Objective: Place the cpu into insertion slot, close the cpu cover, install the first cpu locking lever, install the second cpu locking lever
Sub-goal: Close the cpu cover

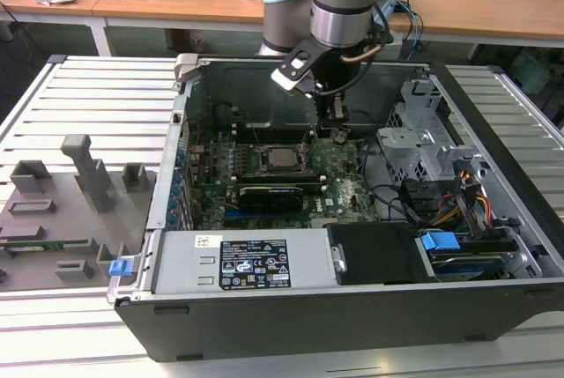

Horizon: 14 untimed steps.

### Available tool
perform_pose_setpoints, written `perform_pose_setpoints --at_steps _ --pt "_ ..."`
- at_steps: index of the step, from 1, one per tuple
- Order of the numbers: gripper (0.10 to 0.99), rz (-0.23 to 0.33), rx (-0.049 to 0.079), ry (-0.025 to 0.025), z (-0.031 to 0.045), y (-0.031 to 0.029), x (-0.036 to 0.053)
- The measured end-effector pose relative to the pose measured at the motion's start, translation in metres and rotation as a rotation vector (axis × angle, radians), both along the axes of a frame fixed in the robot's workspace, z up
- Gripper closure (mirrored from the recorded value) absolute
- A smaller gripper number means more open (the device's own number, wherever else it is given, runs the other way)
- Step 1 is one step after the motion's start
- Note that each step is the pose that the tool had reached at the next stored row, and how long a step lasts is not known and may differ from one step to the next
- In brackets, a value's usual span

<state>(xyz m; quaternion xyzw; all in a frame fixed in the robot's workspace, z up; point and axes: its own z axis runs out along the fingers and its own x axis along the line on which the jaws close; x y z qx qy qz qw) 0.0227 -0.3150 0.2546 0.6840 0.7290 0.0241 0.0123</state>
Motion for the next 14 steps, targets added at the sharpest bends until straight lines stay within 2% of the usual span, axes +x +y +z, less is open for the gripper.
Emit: perform_pose_setpoints --at_steps 14 --pt "0.98 0.0 0.0 0.0 0.0 0.0 -0.0093"
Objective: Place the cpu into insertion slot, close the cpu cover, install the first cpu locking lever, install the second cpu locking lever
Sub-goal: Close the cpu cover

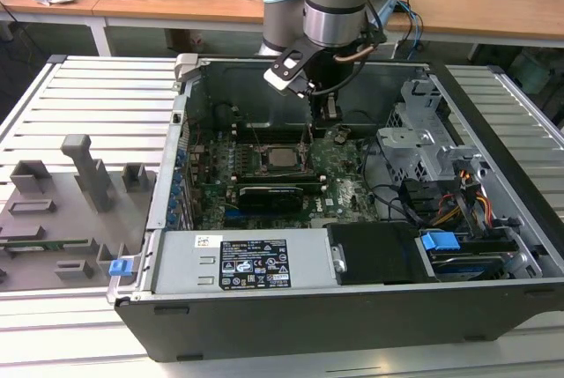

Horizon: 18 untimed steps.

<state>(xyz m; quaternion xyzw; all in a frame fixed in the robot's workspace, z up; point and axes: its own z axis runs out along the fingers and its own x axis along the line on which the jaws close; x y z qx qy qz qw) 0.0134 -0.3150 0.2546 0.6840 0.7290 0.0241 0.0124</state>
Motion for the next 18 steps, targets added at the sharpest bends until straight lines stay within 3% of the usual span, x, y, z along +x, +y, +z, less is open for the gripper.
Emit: perform_pose_setpoints --at_steps 10,15,18 --pt "0.98 0.0 0.0 0.0 -0.0003 0.0001 -0.0112" --pt "0.98 0.0 0.0 0.0 -0.0088 -0.0015 -0.0204" --pt "0.98 0.0 0.0 0.0002 -0.01 -0.0016 -0.0284"
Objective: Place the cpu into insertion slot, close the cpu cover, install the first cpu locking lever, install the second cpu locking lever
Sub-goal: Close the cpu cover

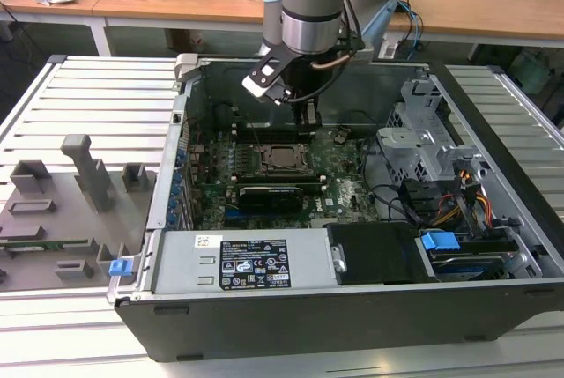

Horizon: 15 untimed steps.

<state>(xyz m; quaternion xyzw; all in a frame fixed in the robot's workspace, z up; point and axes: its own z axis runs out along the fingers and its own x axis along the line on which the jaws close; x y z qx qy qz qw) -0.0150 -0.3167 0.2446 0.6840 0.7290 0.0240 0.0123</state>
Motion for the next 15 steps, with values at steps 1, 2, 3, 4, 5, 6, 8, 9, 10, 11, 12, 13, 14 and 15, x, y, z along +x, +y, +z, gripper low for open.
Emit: perform_pose_setpoints --at_steps 1,2,3,4,5,6,8,9,10,11,12,13,14,15 --pt "0.98 0.0 0.0 -0.0001 -0.0002 0.0 -0.0021" --pt "0.98 0.0 0.0 -0.0001 -0.0002 0.0 -0.0038" --pt "0.98 0.0 0.0 -0.0001 -0.0003 0.0 -0.0071" --pt "0.98 0.0 0.0 -0.0001 -0.0004 0.0 -0.0099" --pt "0.98 0.0 0.0 -0.0001 -0.0005 0.0 -0.0117" --pt "0.98 0.0 0.0 -0.0001 -0.0007 0.0 -0.0141" --pt "0.98 0.0 0.0 -0.0001 -0.0007 0.0 -0.0171" --pt "0.98 0.0 0.0 0.0 -0.0008 0.0 -0.0196" --pt "0.98 0.0 0.0 -0.0001 -0.0008 0.0 -0.0203" --pt "0.98 0.0 0.0 0.0 -0.0008 0.0 -0.0213" --pt "0.98 0.0 0.0 0.0 -0.0008 0.0 -0.0226" --pt "0.98 0.0 0.0 0.0 -0.0009 0.0 -0.0237" --pt "0.98 0.0 0.0 -0.0001 -0.0009 0.0 -0.0244" --pt "0.98 0.0 0.0 -0.0001 -0.0009 0.0 -0.0251"
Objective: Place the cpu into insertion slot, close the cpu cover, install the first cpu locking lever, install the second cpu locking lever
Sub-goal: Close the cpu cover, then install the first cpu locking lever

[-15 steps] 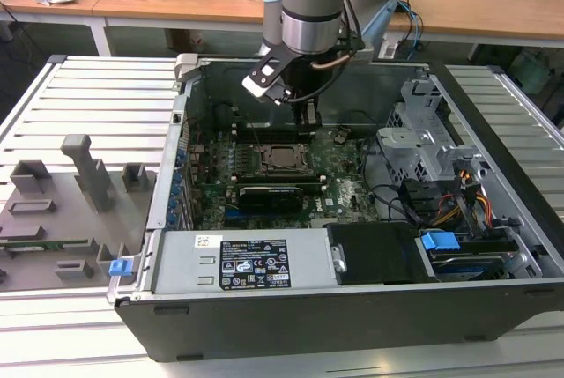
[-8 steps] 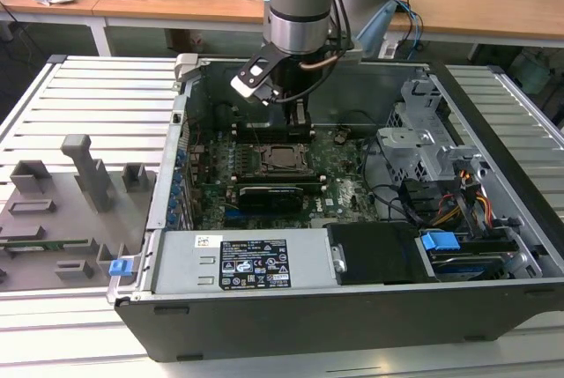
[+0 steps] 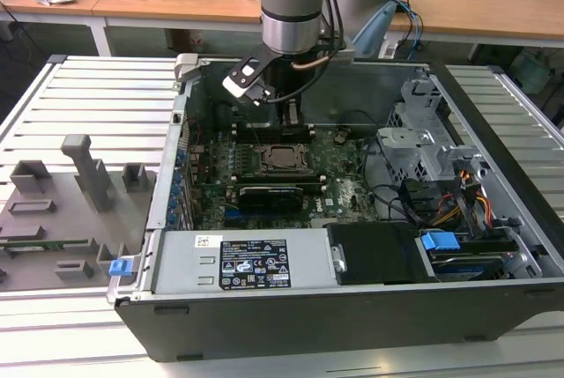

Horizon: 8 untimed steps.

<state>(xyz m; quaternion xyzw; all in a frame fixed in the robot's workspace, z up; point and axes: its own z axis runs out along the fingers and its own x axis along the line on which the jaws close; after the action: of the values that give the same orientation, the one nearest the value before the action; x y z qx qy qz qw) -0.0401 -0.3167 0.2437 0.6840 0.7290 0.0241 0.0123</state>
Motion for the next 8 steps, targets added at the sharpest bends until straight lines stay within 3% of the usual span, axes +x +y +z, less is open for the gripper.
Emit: perform_pose_setpoints --at_steps 6,8 --pt "0.98 0.0 0.0 0.0 -0.0001 0.0 -0.0036" --pt "0.98 0.0 -0.001 0.0001 0.0037 0.0 -0.0037"
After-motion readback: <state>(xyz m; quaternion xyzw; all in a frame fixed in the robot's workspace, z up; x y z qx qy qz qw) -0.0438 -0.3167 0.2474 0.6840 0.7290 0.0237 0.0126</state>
